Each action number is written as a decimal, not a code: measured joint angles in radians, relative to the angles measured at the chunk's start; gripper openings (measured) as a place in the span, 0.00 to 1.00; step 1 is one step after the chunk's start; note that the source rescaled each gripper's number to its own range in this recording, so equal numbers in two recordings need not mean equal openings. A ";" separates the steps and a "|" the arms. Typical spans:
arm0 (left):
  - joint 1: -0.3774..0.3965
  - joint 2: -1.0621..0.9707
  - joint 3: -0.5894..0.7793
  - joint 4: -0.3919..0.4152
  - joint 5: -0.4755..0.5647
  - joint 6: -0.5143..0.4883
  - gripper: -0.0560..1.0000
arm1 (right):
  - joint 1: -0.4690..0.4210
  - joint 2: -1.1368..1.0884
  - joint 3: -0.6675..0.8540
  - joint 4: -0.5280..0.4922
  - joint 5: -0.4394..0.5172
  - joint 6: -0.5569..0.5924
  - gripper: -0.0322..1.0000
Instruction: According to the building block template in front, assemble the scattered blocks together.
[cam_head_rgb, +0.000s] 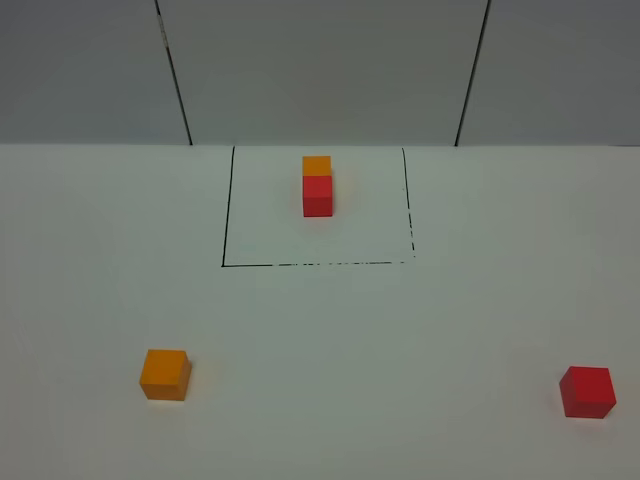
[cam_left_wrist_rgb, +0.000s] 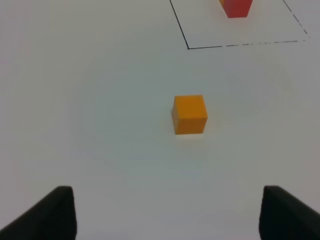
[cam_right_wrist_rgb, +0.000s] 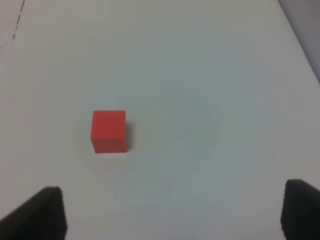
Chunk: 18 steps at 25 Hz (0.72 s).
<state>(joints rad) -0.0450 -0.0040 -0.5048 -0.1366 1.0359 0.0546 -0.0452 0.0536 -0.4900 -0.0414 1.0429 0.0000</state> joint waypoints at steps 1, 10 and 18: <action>0.000 0.000 0.000 0.000 0.000 0.000 0.96 | 0.000 0.000 0.000 0.000 0.000 0.000 0.74; 0.000 0.000 0.000 0.000 0.000 0.001 0.96 | 0.000 0.000 0.000 0.000 0.000 0.000 0.74; 0.000 0.000 0.000 0.000 0.000 0.001 0.96 | 0.000 0.000 0.000 0.000 0.000 0.000 0.74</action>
<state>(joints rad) -0.0450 -0.0040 -0.5048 -0.1366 1.0359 0.0555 -0.0452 0.0536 -0.4900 -0.0414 1.0429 0.0000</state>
